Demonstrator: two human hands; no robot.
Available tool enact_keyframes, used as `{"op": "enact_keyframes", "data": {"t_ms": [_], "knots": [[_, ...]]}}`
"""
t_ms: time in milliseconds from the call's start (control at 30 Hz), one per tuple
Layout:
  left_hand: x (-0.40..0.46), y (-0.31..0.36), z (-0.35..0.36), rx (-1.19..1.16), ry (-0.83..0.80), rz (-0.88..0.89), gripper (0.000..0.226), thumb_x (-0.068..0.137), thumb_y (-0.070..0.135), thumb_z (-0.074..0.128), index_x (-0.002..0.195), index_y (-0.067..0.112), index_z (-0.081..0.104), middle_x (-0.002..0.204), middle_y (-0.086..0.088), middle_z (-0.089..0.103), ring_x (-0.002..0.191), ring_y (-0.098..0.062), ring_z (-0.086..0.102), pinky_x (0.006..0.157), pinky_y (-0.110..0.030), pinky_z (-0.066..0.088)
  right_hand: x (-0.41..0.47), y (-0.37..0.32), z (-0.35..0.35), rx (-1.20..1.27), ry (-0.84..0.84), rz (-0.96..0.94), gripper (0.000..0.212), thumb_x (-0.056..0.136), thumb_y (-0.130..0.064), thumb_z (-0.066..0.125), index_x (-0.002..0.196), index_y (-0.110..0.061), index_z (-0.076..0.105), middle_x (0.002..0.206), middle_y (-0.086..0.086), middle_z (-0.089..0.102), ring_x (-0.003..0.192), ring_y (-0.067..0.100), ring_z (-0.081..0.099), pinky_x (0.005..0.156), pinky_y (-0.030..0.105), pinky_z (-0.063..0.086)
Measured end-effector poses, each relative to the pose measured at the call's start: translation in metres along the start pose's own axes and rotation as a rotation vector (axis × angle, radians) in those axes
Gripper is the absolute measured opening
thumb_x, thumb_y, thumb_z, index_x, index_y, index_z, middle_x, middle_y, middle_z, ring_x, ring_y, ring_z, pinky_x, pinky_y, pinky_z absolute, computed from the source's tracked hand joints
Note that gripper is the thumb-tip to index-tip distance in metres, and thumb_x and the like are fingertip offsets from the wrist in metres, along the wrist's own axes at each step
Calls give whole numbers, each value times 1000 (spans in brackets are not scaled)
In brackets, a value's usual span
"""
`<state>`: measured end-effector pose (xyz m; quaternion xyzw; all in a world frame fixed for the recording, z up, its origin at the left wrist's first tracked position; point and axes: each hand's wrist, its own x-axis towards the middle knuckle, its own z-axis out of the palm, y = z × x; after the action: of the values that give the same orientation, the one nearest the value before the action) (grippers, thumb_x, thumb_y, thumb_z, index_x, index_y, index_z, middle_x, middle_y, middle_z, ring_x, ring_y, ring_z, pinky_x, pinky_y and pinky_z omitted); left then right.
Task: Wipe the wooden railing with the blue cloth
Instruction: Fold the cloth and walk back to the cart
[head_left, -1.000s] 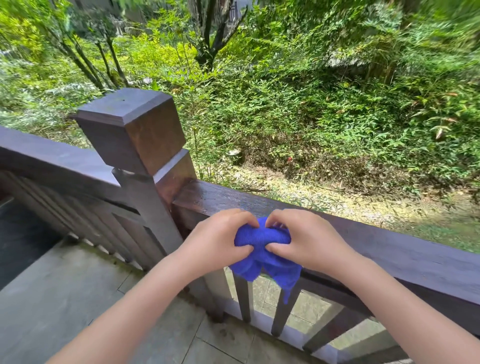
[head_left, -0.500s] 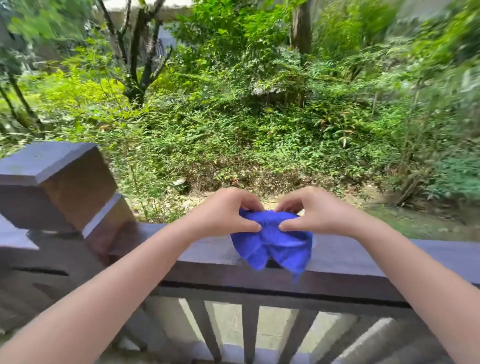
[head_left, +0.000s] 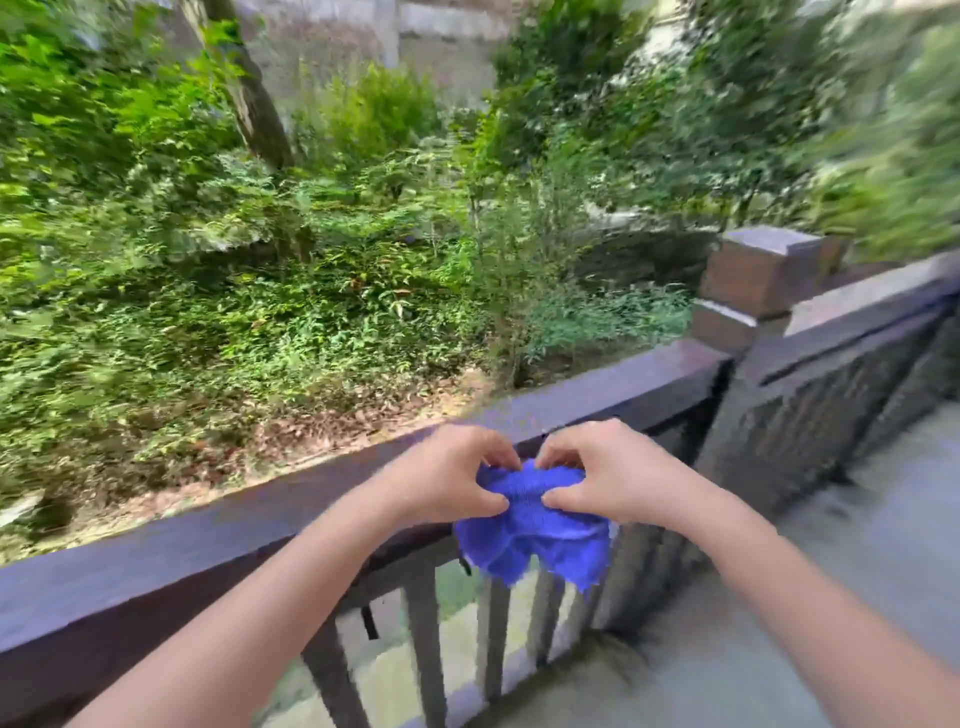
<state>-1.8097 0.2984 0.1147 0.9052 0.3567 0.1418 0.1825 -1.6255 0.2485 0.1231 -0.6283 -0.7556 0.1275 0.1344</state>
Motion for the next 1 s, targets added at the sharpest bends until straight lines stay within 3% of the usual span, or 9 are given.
{"op": "enact_keyframes", "data": {"t_ms": [233,333,400,467,600,733,867,1000], "knots": [[110,130,120,-60,-207,262,27,68,13,64,96,16,66,94,-2,69,84,-15,59,74,-26,44,-121,153,-31,-14,28,341,29,69,-31,65,97,-29,66,103,-6,70,99,15,61,84,33,50],[151,183,159,-56,-279,371,23,69,16,62,91,20,65,86,1,67,74,-10,52,62,-20,38,-164,208,-45,14,26,455,25,69,-26,63,94,-25,67,101,-2,71,96,17,60,84,33,50],[177,213,181,-72,-311,441,20,69,16,62,88,20,65,79,3,64,69,-9,48,54,-14,33,-189,240,-53,54,56,536,22,69,-22,64,91,-22,68,95,-1,71,87,14,60,75,25,46],[203,239,203,-81,-354,504,22,69,15,62,91,17,66,81,0,66,71,-12,50,56,-15,32,-209,270,-57,94,101,624,20,68,-21,65,87,-22,68,89,-2,71,80,10,57,69,23,44],[262,276,251,-78,-470,593,27,69,16,67,95,15,66,91,-7,69,84,-20,60,72,-27,44,-231,330,-58,107,151,797,21,66,-25,65,87,-25,67,78,-10,59,78,9,53,75,31,50],[332,304,285,-39,-538,697,28,67,17,67,96,16,66,88,-8,69,83,-23,60,75,-34,50,-228,387,-68,89,195,927,20,66,-23,66,86,-24,67,65,-16,50,73,9,50,65,23,40],[402,332,300,-18,-597,763,29,68,15,65,96,16,65,86,-5,66,82,-23,59,74,-35,52,-213,433,-95,139,241,1042,17,68,-19,64,84,-26,65,70,-14,54,78,10,55,55,13,37],[466,361,309,-14,-616,848,32,69,17,63,101,19,62,92,-3,66,87,-23,59,78,-37,52,-205,476,-123,153,322,1143,23,68,-18,62,90,-23,67,98,0,70,97,16,63,80,27,50]]}}
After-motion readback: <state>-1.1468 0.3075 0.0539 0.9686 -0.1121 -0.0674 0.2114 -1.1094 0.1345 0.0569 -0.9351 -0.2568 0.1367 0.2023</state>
